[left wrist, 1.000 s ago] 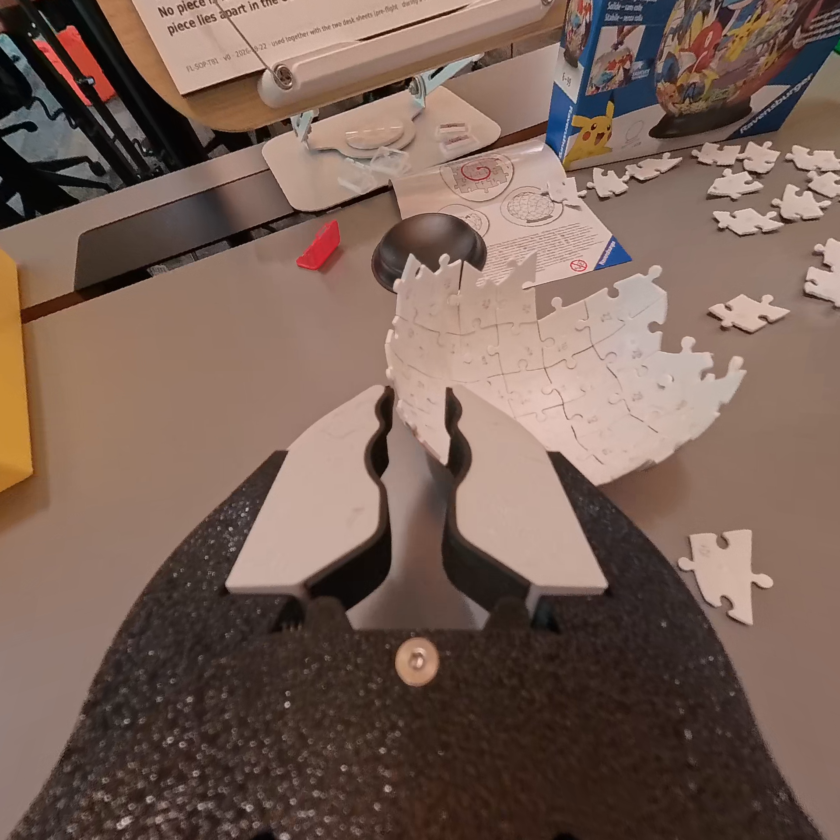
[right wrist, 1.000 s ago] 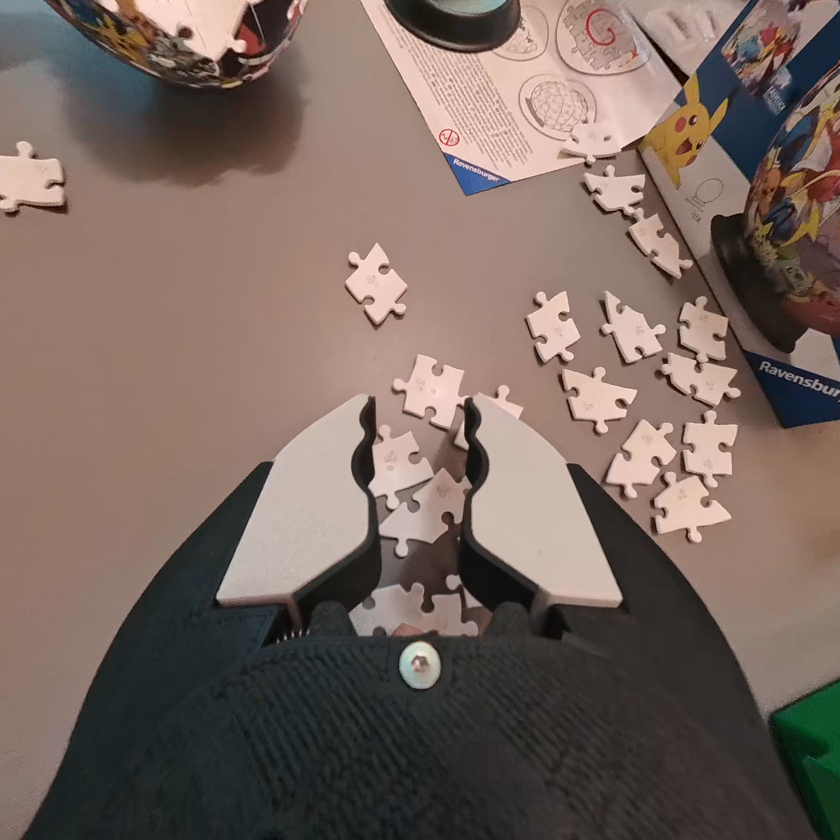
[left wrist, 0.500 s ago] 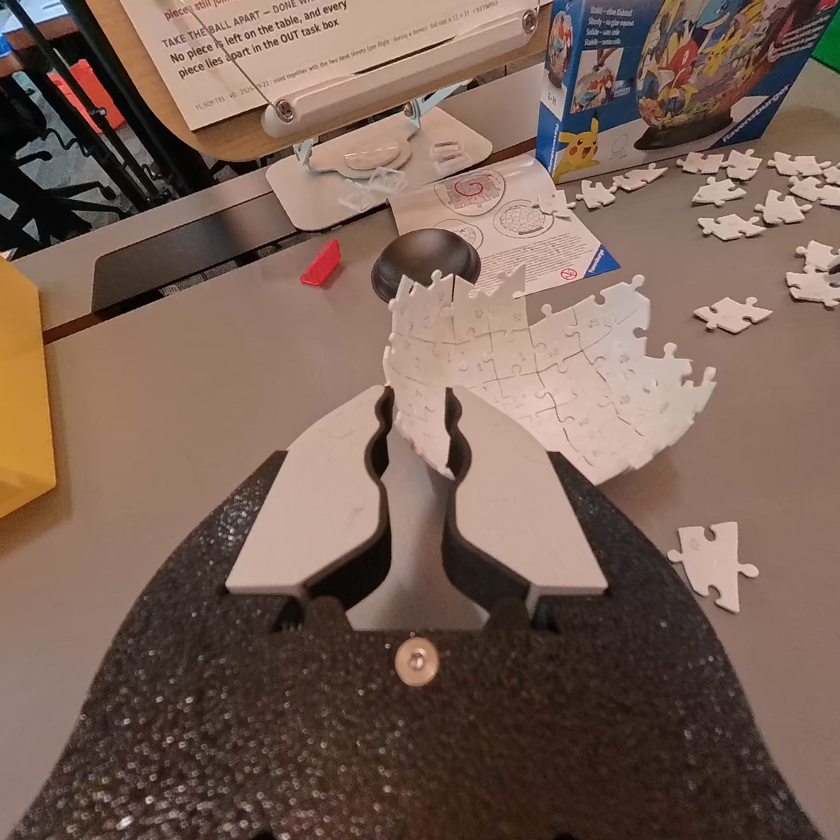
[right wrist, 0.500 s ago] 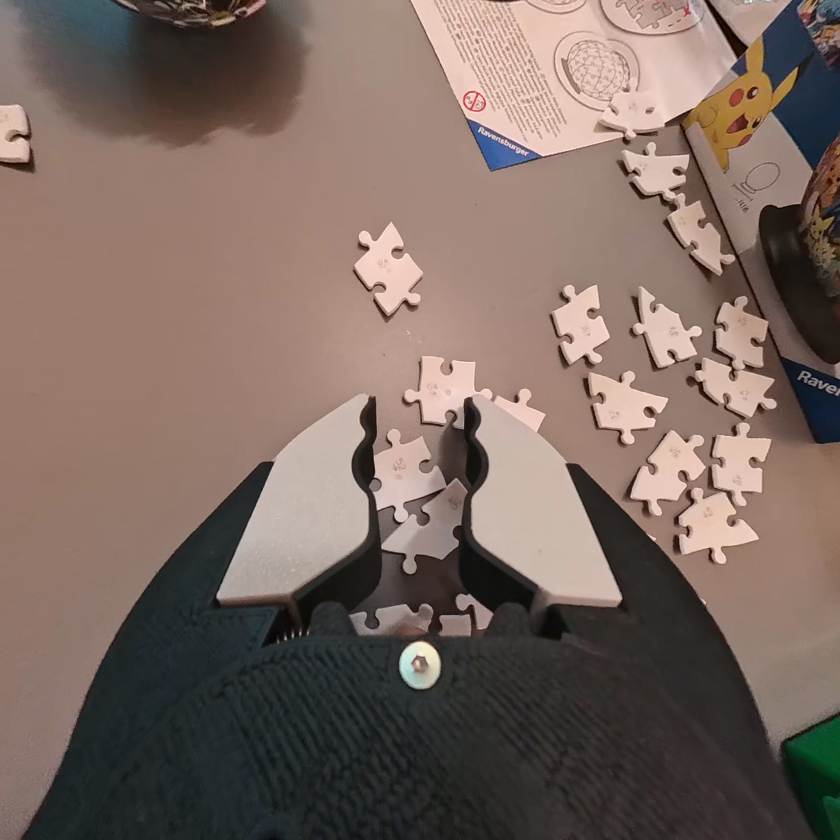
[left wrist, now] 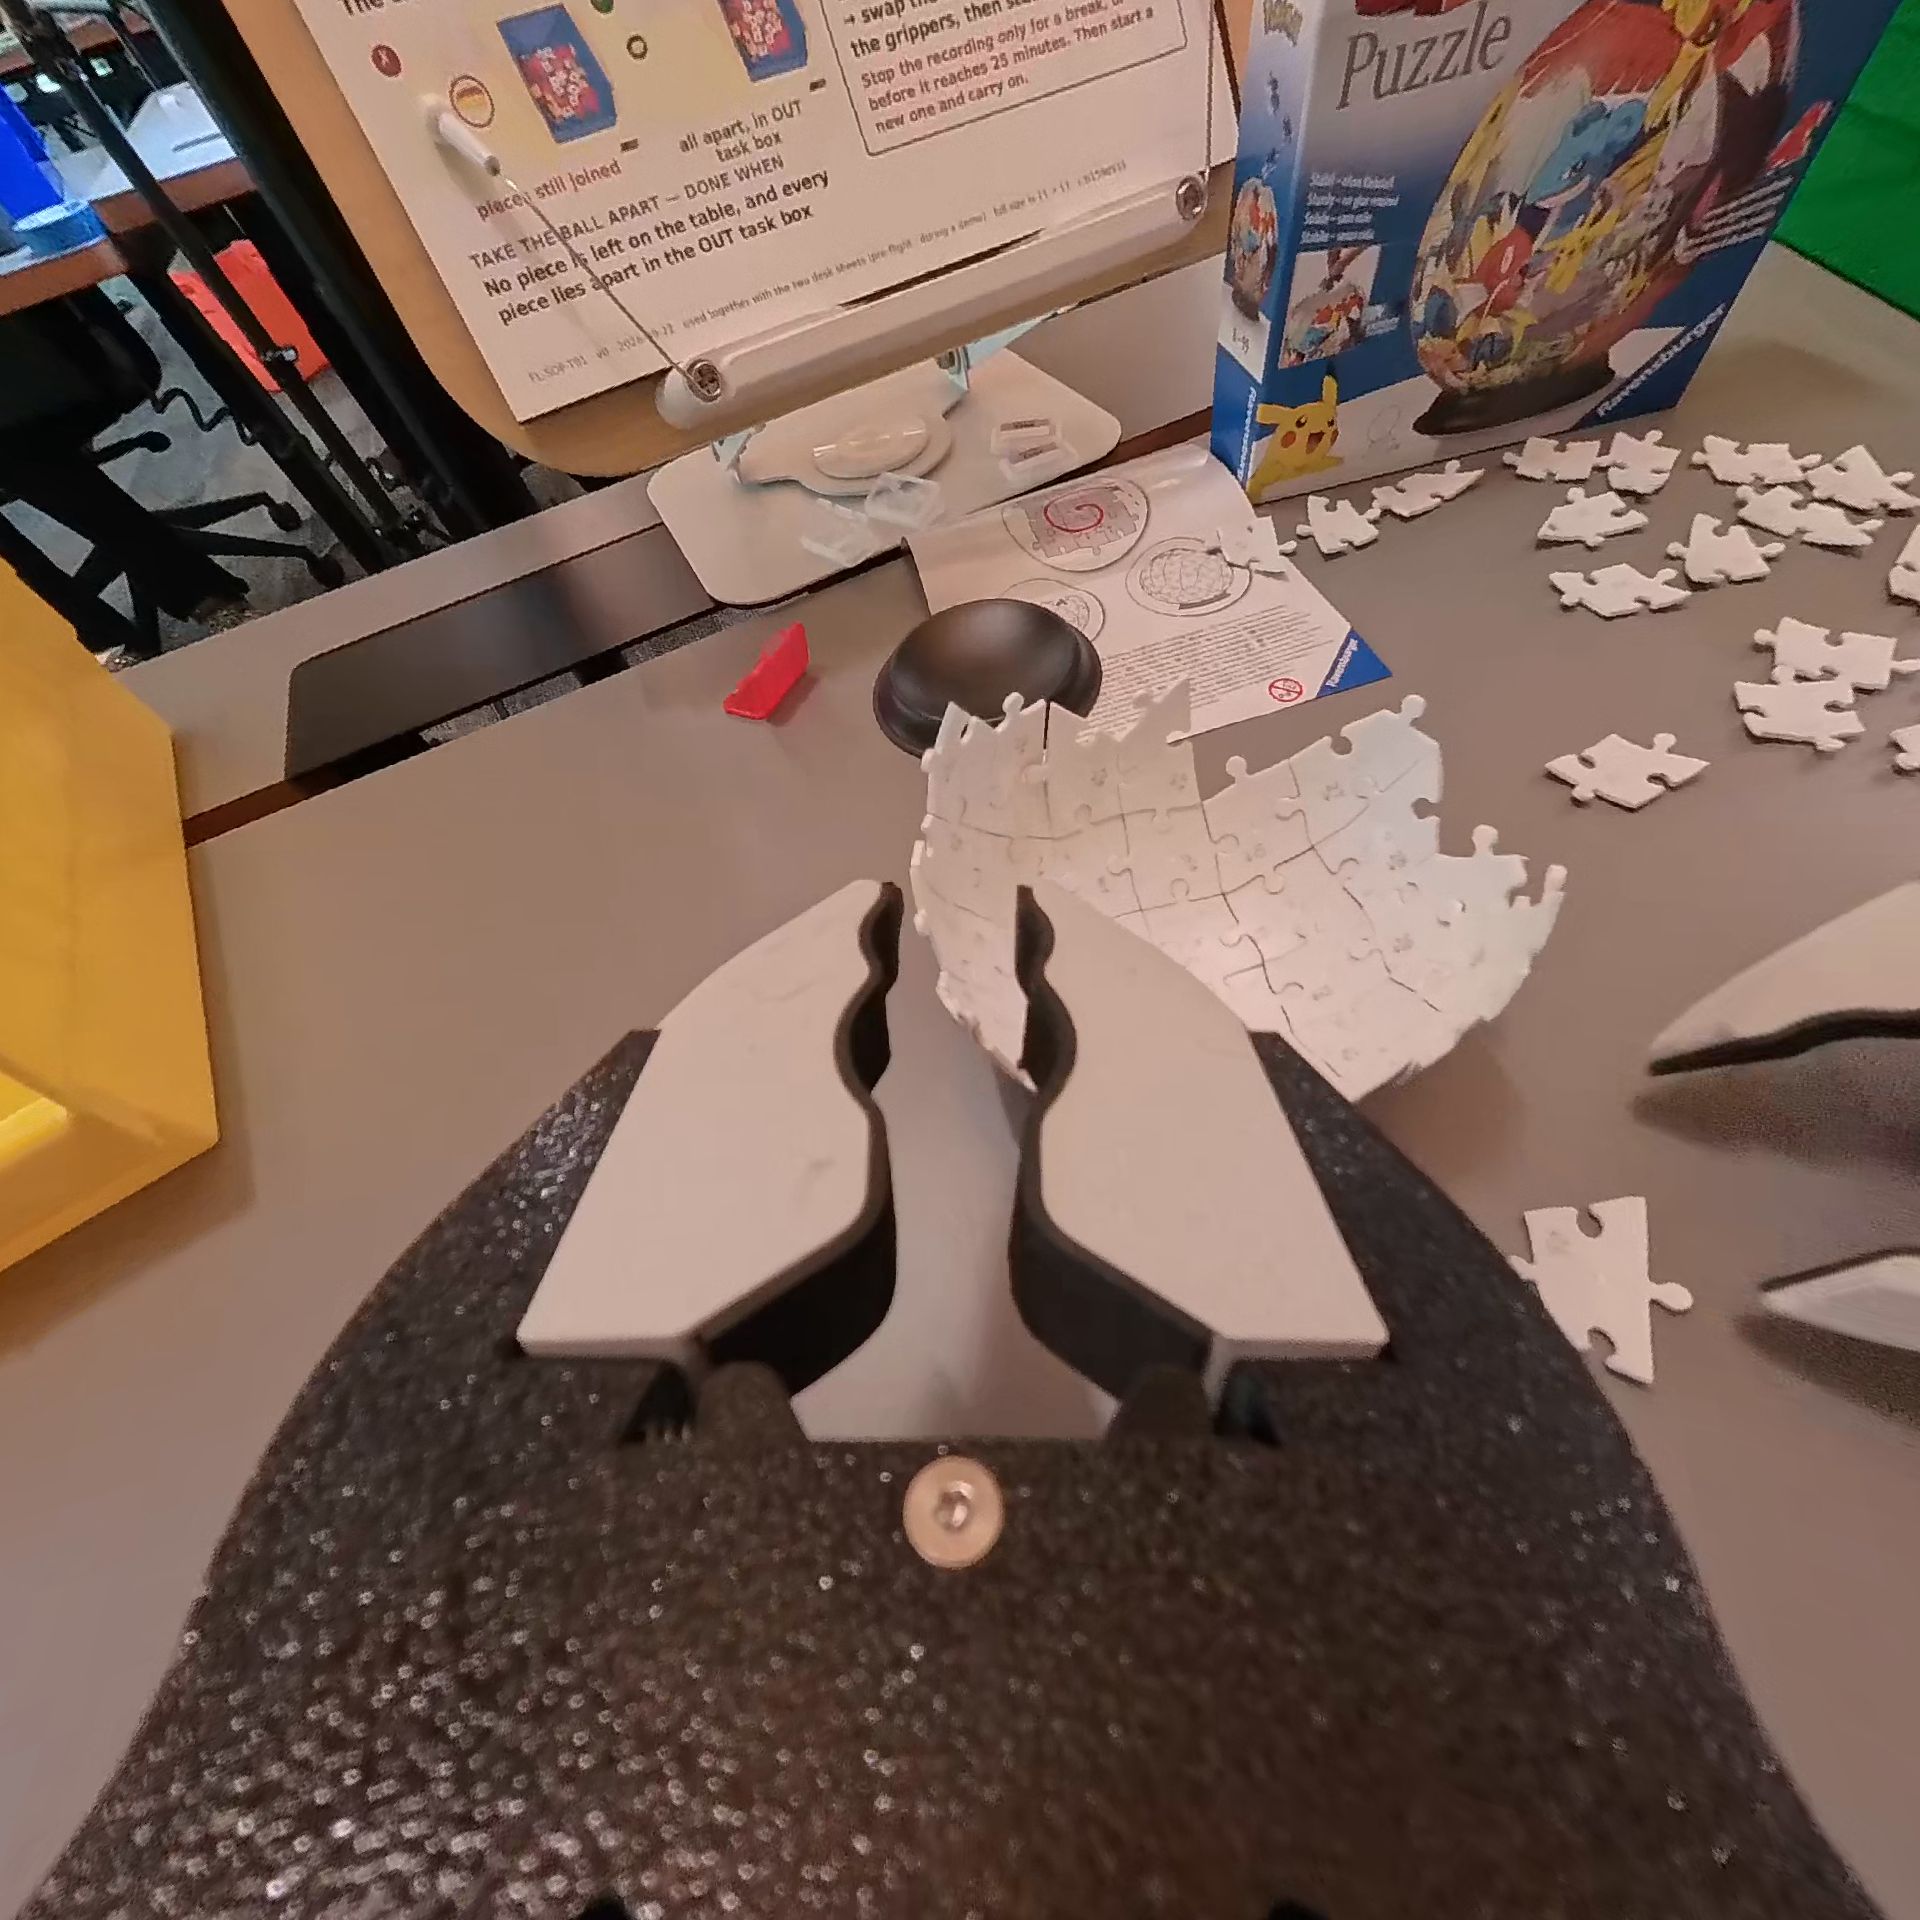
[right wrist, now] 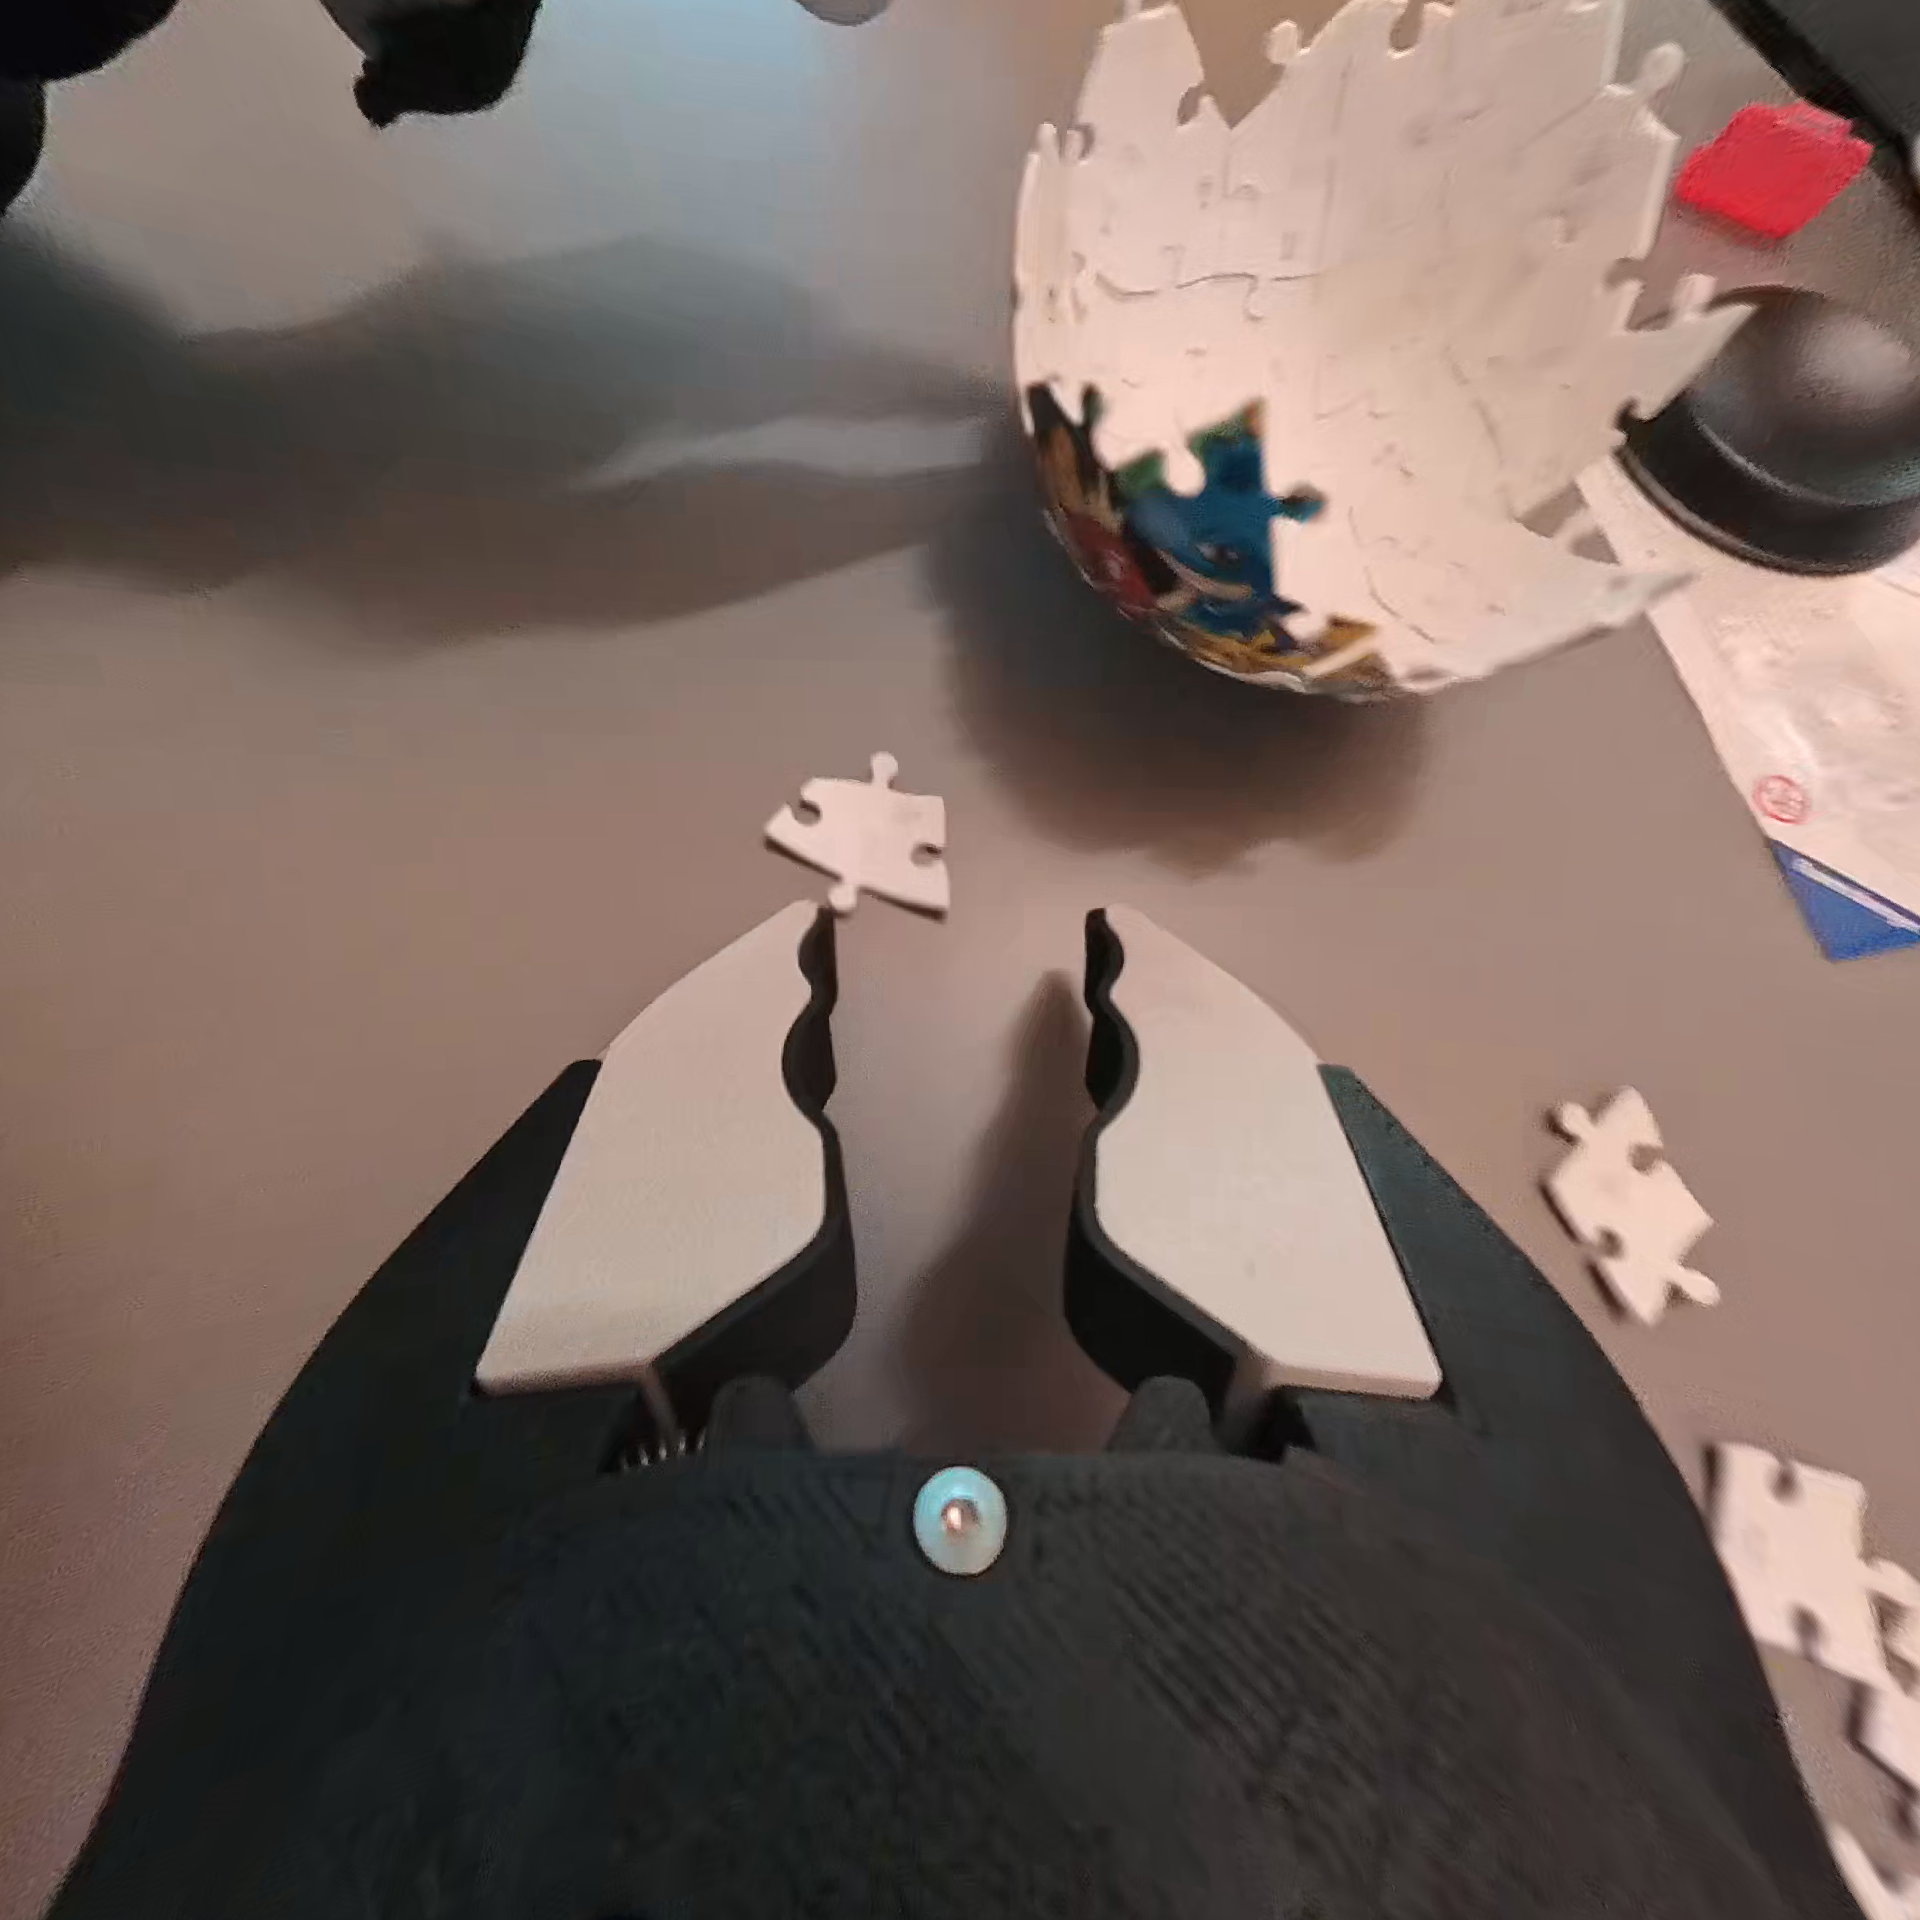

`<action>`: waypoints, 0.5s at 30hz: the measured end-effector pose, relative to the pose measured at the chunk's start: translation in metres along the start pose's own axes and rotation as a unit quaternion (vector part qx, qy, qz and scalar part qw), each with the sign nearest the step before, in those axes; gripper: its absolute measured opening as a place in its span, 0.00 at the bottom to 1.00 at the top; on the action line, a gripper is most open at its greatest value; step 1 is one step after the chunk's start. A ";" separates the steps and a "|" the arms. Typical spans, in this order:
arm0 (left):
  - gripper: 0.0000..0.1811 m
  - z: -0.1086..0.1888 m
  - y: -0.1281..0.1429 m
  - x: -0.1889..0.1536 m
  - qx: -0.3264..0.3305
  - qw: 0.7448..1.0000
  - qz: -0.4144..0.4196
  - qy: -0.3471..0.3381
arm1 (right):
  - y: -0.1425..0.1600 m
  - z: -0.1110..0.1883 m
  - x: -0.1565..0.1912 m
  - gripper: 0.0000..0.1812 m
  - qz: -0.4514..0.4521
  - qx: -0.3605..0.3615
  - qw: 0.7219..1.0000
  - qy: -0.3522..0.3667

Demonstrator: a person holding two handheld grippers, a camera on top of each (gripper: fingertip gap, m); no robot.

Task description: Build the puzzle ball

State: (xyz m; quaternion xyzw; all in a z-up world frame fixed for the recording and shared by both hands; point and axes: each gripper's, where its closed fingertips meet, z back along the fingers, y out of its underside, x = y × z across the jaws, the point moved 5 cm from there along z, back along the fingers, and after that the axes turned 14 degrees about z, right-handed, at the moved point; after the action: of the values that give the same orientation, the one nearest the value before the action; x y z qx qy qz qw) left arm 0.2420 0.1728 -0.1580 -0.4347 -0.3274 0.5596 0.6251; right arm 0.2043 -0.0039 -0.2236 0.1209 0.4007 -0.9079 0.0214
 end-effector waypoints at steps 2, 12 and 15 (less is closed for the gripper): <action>0.11 0.001 0.000 -0.002 0.005 1.000 -0.007 0.007 | -0.005 -0.012 0.005 0.27 -0.003 0.004 1.000 -0.005; 0.11 0.013 -0.009 -0.006 0.001 0.999 -0.008 0.031 | -0.010 -0.026 0.019 0.12 0.007 0.026 0.999 -0.047; 0.11 0.015 -0.008 -0.007 0.007 0.999 -0.004 0.043 | -0.010 -0.023 0.023 0.11 0.015 0.029 0.999 -0.033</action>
State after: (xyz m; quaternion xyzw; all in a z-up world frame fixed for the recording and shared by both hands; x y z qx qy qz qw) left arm 0.2307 0.1690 -0.1436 -0.4526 -0.2984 0.5400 0.6439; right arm 0.1855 0.0209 -0.2370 0.0969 0.3713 -0.9224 0.0446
